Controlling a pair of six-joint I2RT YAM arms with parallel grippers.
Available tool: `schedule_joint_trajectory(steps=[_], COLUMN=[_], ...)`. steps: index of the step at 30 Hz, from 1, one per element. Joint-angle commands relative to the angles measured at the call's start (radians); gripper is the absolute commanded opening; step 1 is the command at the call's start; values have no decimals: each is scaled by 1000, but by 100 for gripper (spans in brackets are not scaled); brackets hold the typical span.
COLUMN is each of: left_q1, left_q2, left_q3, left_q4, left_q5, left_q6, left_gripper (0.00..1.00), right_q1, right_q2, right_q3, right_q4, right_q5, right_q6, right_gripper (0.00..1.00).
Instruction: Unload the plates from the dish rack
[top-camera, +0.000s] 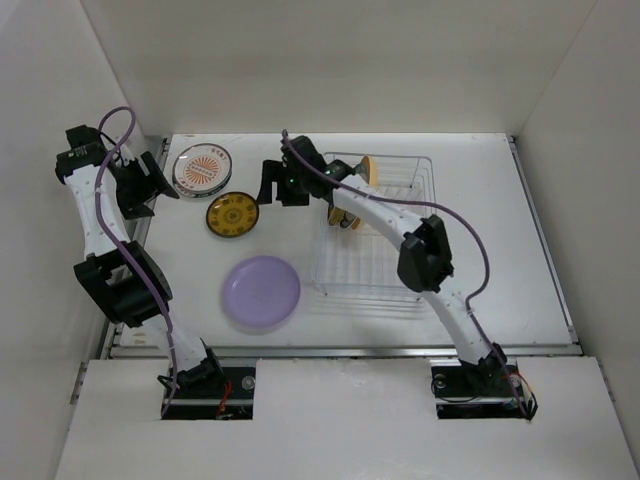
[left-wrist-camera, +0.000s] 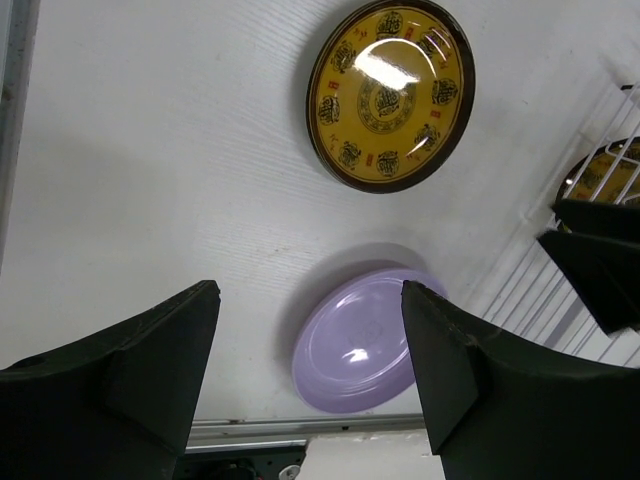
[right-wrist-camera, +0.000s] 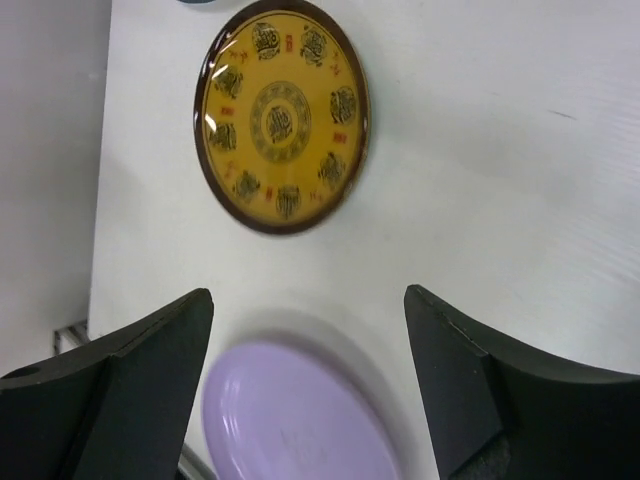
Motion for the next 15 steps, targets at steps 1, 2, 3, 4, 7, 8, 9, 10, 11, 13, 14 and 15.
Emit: schedule_joint_trajectory(steps=[1, 2, 3, 4, 7, 8, 9, 10, 11, 13, 14, 15], left_q1=[1, 1, -11, -31, -83, -92, -92, -103, -103, -114, -114, -114], left_q2=[-47, -47, -61, -77, -116, -116, -130, -130, -130, -130, -130, -130], left_q3=[45, 45, 45, 36, 7, 7, -5, -6, -6, -6, -6, -6], left_q4=[-41, -41, -41, -41, -41, -41, -32, -32, -32, -32, -41, -41], left_q5=[21, 21, 12, -7, -69, -70, -70, -70, -70, -70, -59, -59], left_q6=[45, 58, 72, 101, 141, 150, 150, 150, 150, 138, 138, 138], left_gripper=[71, 71, 71, 71, 71, 71, 71, 71, 72, 72, 72, 72], right_q1=[15, 15, 15, 15, -21, -48, -62, -76, -99, -119, -128, -139], right_q2=[-273, -386, -442, -492, -627, -643, -652, -652, -652, -632, -632, -632], right_q3=[-58, -95, -127, -156, -238, -264, -273, -273, -273, -273, -285, -308], right_q4=[-106, -127, -139, -155, -239, -267, -320, -349, -379, -442, -442, -442], right_q5=[121, 178, 236, 352, 503, 575, 609, 643, 699, 734, 734, 734], right_q6=[-173, -190, -212, -212, -212, -212, -212, -212, -212, -184, -184, -184], right_gripper=[83, 83, 85, 86, 87, 87, 86, 81, 78, 69, 66, 66])
